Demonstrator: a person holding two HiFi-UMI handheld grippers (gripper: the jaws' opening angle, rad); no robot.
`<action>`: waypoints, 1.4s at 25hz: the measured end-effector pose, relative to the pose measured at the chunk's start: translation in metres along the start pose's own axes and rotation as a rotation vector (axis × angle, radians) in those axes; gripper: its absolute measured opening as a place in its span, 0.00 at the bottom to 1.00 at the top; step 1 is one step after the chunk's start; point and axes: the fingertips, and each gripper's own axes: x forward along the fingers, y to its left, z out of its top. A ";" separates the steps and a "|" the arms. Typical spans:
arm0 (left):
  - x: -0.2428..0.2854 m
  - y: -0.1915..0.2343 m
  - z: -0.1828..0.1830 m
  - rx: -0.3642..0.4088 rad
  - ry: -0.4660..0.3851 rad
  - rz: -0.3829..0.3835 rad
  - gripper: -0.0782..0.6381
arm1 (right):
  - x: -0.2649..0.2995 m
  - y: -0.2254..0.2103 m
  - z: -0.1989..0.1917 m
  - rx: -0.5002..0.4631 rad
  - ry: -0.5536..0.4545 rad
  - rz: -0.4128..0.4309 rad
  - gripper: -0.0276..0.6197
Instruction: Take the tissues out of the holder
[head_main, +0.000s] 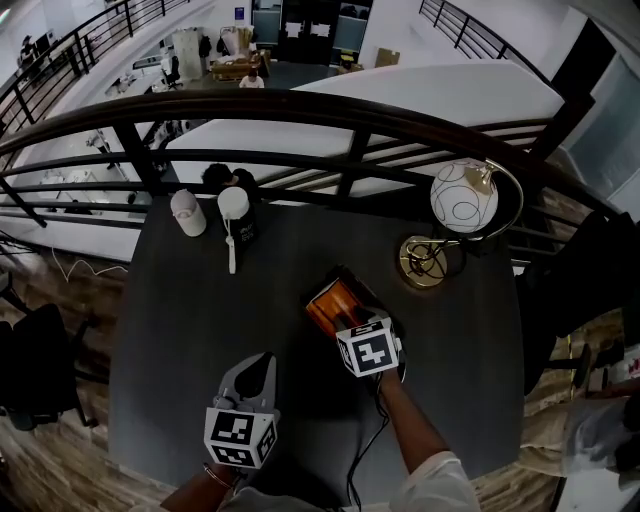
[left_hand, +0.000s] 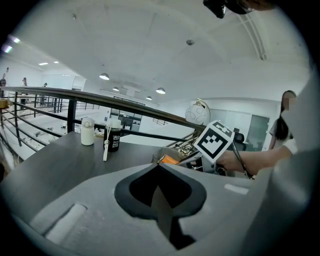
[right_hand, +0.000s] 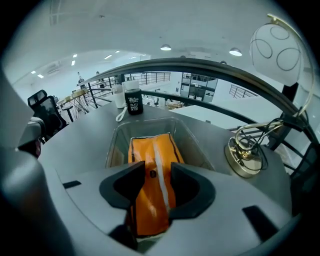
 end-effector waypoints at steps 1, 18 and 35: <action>0.000 0.001 0.000 -0.002 0.000 0.003 0.12 | 0.001 0.001 -0.001 -0.002 0.007 0.007 0.29; -0.008 0.016 0.002 -0.041 -0.009 0.028 0.12 | 0.001 0.004 -0.001 -0.003 0.011 0.014 0.12; -0.030 0.019 0.002 -0.020 -0.020 0.040 0.12 | -0.021 0.006 0.008 0.062 -0.092 -0.005 0.06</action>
